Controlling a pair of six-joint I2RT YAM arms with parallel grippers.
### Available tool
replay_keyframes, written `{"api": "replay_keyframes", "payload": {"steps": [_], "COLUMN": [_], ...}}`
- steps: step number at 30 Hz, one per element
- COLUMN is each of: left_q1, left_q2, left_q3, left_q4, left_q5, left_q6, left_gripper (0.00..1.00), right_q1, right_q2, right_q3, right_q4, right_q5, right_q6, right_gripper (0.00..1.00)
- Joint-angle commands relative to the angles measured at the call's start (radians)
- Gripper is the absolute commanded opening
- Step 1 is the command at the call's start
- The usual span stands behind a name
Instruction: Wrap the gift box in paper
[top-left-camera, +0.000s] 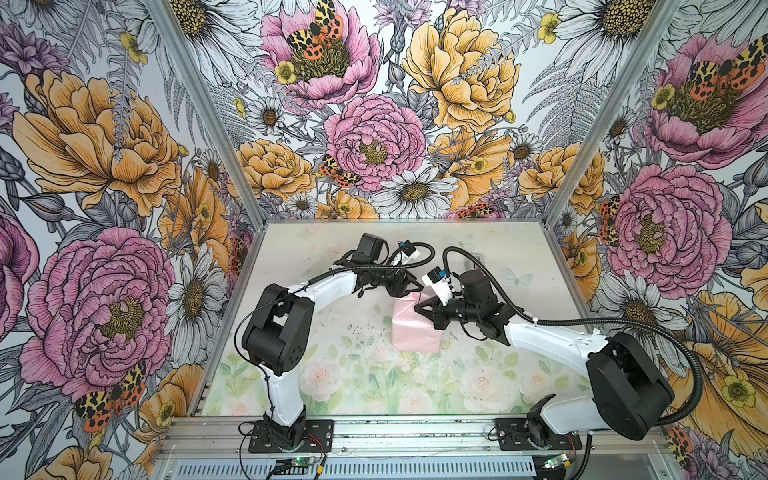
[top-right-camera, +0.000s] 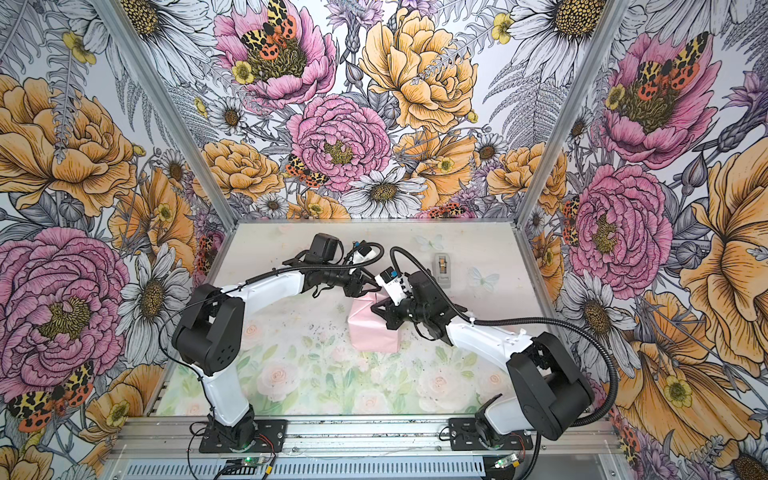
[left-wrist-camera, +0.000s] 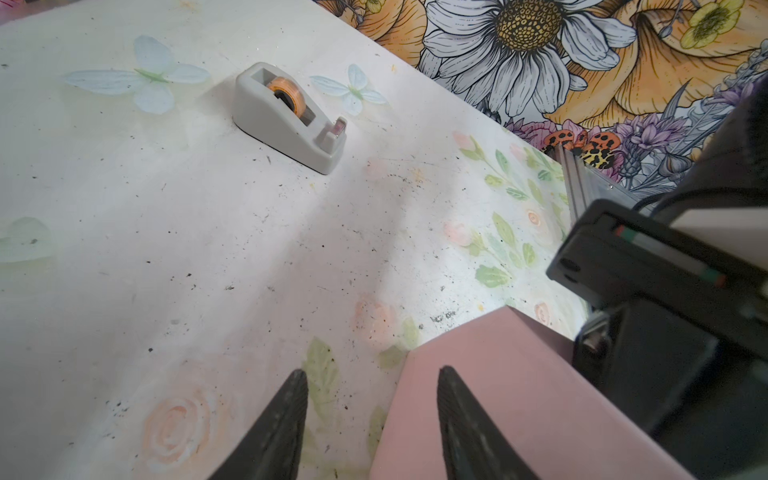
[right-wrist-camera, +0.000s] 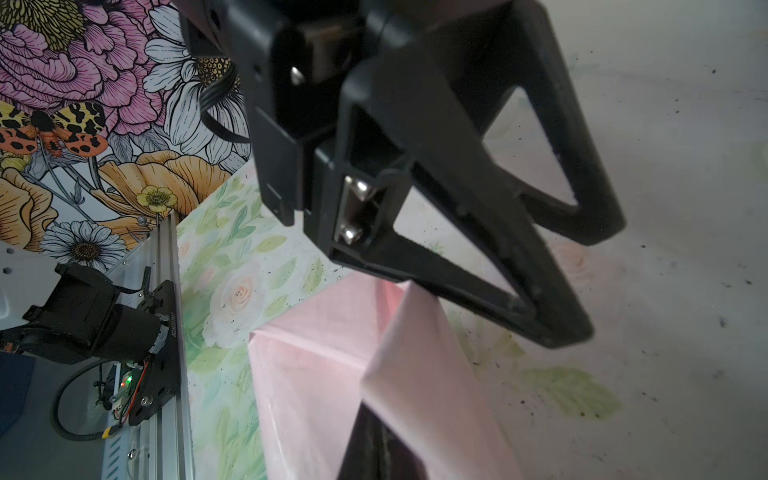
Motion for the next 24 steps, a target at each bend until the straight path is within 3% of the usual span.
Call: {"api": "replay_keyframes", "payload": {"steps": [1,6,14,21,24], "left_q1": [-0.014,-0.024,-0.039,-0.06,-0.064], "left_q2": [-0.058,-0.097,-0.106,-0.118,-0.128], "left_q3": [-0.017,-0.051,-0.089,-0.105,-0.115], "left_q4": [-0.022,-0.034,-0.041,-0.049,-0.051], "left_q5": [0.061,0.014,-0.067,-0.101,-0.12], "left_q6": [0.052,0.067,0.079,0.09,0.093], "left_gripper": [0.52,0.52,0.52,0.52,0.53], "right_q1": [0.0,0.001,0.0,-0.03,-0.05], "right_q2": [0.008,-0.015,-0.155,-0.326,-0.357], "right_q3": [-0.004,-0.006,-0.032,-0.066,-0.07], "right_q4": [-0.049,-0.056,-0.076,-0.098,-0.109], "right_q5": [0.033,0.032,0.007,0.012,0.066], "right_q6": [-0.008,-0.005,0.001,0.029,0.051], "right_gripper": [0.0,0.01,0.2,0.27,0.29]}}
